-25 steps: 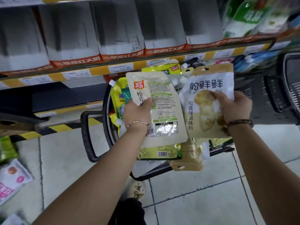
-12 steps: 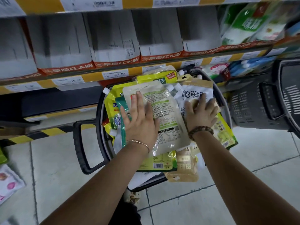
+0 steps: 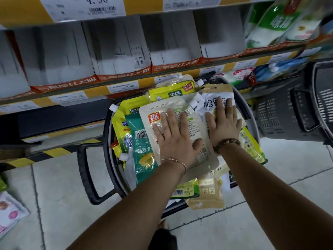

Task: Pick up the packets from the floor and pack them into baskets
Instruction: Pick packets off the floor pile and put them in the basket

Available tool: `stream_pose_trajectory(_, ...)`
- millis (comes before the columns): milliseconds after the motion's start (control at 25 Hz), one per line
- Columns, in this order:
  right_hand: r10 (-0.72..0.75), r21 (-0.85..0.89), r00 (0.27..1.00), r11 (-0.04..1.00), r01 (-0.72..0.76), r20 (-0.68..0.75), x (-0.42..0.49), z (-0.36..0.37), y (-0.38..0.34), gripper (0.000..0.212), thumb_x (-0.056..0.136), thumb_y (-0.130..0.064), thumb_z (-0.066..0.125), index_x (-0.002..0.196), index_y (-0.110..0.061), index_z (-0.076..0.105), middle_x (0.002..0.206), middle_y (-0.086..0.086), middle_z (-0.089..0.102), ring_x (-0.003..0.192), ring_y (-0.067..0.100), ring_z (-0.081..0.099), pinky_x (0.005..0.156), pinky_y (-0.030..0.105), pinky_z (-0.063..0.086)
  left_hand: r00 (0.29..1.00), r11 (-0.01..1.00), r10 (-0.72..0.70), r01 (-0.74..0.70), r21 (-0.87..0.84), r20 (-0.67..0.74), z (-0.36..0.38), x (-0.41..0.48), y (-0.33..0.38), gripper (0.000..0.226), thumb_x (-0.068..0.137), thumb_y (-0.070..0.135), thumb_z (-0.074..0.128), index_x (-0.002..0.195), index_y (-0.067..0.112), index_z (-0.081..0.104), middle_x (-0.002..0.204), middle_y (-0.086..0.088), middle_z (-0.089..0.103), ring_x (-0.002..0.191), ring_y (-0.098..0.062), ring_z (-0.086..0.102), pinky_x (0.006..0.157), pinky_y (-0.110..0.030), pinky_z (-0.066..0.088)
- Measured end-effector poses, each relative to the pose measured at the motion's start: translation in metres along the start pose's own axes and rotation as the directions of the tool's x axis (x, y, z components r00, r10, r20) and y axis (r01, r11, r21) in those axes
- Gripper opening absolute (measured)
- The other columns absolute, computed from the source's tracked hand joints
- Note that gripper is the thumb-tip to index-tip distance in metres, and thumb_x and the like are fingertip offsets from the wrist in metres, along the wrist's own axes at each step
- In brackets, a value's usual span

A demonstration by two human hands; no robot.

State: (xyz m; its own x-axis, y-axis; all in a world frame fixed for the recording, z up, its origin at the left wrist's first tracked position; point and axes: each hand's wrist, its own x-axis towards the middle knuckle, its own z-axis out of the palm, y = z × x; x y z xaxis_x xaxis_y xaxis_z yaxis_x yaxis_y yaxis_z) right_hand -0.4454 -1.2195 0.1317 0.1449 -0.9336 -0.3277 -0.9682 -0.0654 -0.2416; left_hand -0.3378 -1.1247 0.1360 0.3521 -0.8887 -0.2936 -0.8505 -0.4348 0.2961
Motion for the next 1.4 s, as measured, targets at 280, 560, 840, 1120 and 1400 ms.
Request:
stream_pose_trajectory(280, -0.055, -0.004, 0.998, 0.998, 0.055, -0.003, 0.016, -0.004, 0.006, 0.061, 0.096, -0.054, 0.025, 0.15, -0.034, 0.003, 0.159, 0.001, -0.004, 0.146, 0.022, -0.003, 0.116, 0.051, 0.0, 1.0, 0.996, -0.03, 0.03, 0.08, -0.003, 0.004, 0.0, 0.009, 0.087, 0.079, 0.061, 0.018, 0.15, 0.011, 0.011, 0.155, -0.022, 0.0, 0.142, -0.043, -0.003, 0.108, -0.059, -0.008)
stream_pose_trajectory(560, -0.118, -0.045, 0.993, 0.992, 0.119, 0.031, 0.0, -0.006, 0.011, 0.062, 0.097, -0.051, 0.025, 0.15, -0.031, 0.0, 0.159, 0.001, -0.007, 0.146, 0.022, -0.007, 0.115, 0.049, -0.003, 0.998, 0.997, -0.045, 0.043, 0.058, 0.034, -0.005, -0.004, 0.006, 0.082, 0.089, 0.06, 0.033, 0.15, 0.02, -0.003, 0.156, -0.011, -0.016, 0.143, -0.031, -0.018, 0.112, -0.053, -0.01)
stream_pose_trajectory(840, -0.251, -0.147, 0.962, 0.953, 0.266, 0.111, -0.019, -0.004, 0.015, 0.073, 0.093, -0.059, 0.027, 0.149, -0.029, -0.009, 0.157, 0.005, -0.016, 0.145, 0.025, -0.012, 0.115, 0.05, -0.005, 0.993, 0.993, -0.115, 0.116, 0.027, -0.02, 0.003, -0.034, 0.004, 0.077, 0.085, 0.059, 0.009, 0.151, 0.02, 0.002, 0.158, -0.006, -0.008, 0.145, -0.026, -0.008, 0.114, -0.048, -0.007)
stream_pose_trajectory(1120, -0.277, -0.04, 0.959, 0.959, 0.279, 0.051, -0.023, -0.02, -0.002, 0.064, 0.093, -0.038, 0.05, 0.148, -0.021, 0.024, 0.157, 0.01, 0.013, 0.144, 0.028, 0.013, 0.117, 0.047, 0.009, 0.97, 0.962, -0.242, 0.237, -0.137, -0.017, -0.021, -0.046, -0.003, 0.061, 0.093, 0.04, 0.04, 0.147, 0.023, 0.018, 0.158, -0.003, 0.004, 0.145, -0.021, 0.003, 0.116, -0.048, -0.003)
stream_pose_trajectory(1400, -0.643, 0.121, 0.762, 0.765, 0.632, 0.085, -0.092, -0.009, -0.089, 0.056, 0.083, -0.032, 0.042, 0.133, -0.008, 0.051, 0.137, 0.017, 0.049, 0.124, 0.035, 0.048, 0.104, 0.046, 0.037, 0.808, 0.766, -0.576, 0.481, -0.426, -0.124, -0.034, -0.141, -0.081, 0.048, 0.085, 0.034, 0.045, 0.13, 0.019, 0.051, 0.141, -0.008, 0.045, 0.125, -0.03, 0.047, 0.104, -0.041, 0.033)
